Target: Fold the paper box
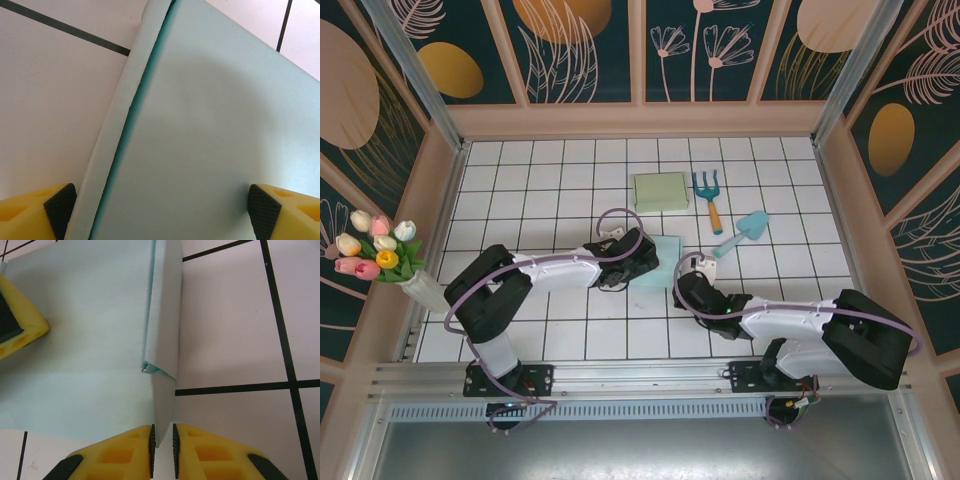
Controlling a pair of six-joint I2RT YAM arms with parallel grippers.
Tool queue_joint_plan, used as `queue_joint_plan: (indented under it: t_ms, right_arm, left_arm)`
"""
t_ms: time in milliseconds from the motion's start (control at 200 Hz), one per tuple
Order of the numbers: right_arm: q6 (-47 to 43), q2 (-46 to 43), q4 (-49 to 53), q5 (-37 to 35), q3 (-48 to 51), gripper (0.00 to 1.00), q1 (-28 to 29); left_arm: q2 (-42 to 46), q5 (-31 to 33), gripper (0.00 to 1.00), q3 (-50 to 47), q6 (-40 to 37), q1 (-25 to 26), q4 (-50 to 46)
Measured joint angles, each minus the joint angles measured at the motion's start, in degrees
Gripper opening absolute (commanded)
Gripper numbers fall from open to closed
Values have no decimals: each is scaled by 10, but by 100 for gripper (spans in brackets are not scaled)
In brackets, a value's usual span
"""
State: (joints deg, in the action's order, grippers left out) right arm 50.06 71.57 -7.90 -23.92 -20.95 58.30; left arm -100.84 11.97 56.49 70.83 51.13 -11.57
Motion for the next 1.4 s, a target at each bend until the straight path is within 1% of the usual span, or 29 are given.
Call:
queue_joint_plan:
  t_ms: [155, 295, 380, 535, 706, 766, 901, 1131, 1301, 1401]
  right_arm:
    - [-5, 4, -9, 6, -6, 20, 0]
    - [-17, 37, -26, 3, -17, 18, -4]
    - [-22, 66, -41, -1, -24, 16, -23]
    - [-38, 98, -92, 0, -26, 16, -59]
    - [-53, 101, -103, 2, -26, 15, -65]
    - [-59, 101, -104, 5, -26, 16, -67]
    - [-67, 101, -117, 37, -25, 15, -91]
    - [-66, 110, -172, 110, -10, 15, -136]
    - [-63, 117, -190, 136, -8, 17, -147]
    - [-63, 94, -177, 144, -6, 19, -147]
  left_arm:
    - [-1, 1, 88, 1, 0, 0, -1]
    - [-2, 1, 88, 1, 0, 0, 0]
    - [-4, 2, 88, 3, 1, 0, 3]
    - [-9, 6, 88, 5, 2, -2, 12]
    - [-9, 6, 88, 5, 2, -2, 14]
    - [-9, 6, 85, 4, 2, -2, 15]
    - [-8, 5, 85, -3, 2, -4, 27]
    - [-8, 3, 85, -10, 2, -6, 45]
    - [-8, 7, 85, -10, 2, -7, 45]
    - [-8, 7, 85, -10, 2, -7, 45]
